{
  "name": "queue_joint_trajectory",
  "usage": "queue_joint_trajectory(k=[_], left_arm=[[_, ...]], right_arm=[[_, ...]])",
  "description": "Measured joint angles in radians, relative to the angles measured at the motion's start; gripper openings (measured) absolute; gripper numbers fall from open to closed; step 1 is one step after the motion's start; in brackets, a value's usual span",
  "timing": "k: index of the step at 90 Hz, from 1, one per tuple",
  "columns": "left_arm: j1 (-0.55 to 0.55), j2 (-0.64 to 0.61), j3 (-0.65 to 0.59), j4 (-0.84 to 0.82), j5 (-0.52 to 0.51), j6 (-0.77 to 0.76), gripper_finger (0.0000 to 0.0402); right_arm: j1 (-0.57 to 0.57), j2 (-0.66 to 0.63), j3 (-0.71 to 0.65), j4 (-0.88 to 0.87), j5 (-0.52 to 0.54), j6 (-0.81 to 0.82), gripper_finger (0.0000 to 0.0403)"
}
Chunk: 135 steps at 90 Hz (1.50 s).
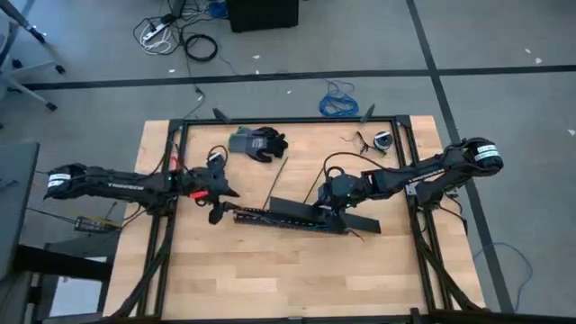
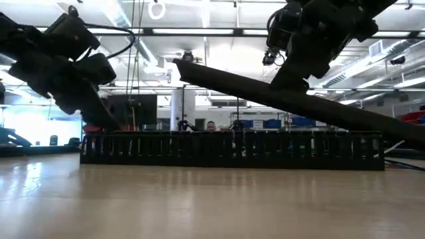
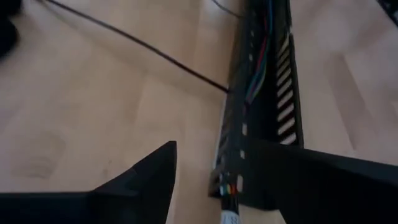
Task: Ziptie cables
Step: Close the black cable duct cover
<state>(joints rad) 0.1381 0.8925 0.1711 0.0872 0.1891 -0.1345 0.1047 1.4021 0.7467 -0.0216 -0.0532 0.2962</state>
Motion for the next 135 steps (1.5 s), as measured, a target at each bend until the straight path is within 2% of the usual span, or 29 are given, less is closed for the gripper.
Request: queue_joint_trajectory(k=[36,46,61,93,125,135], left_arm=[[-0.017,0.168,0.000,0.125,-0.001,-0.001,0.0213],[-0.017,0.200,0.000,0.157,0.015,-0.001,0.0201],[-0.017,0.210,0.000,0.189,0.042,0.002,0.0151],[-0.017,0.210,0.000,0.210,0.045,0.004,0.0011],[-0.017,0.210,0.000,0.261,0.043,0.005,0.0009],[-0.017,0.210,0.009,0.263,0.002,0.059,0.0009]], right_arm=[[0.000,0.000,0.000,0.000,-0.004,0.016,0.0224],[0.000,0.000,0.000,0.000,-0.011,0.019,0.0224],[0.000,0.000,0.000,0.000,-0.023,0.009,0.0224],[0.019,0.004,-0.001,0.002,-0.028,-0.038,0.0224],[0.020,0.004,-0.001,-0.002,-0.025,-0.068,0.0224],[0.012,0.004,-0.001,-0.011,-0.018,-0.109,0.0224]])
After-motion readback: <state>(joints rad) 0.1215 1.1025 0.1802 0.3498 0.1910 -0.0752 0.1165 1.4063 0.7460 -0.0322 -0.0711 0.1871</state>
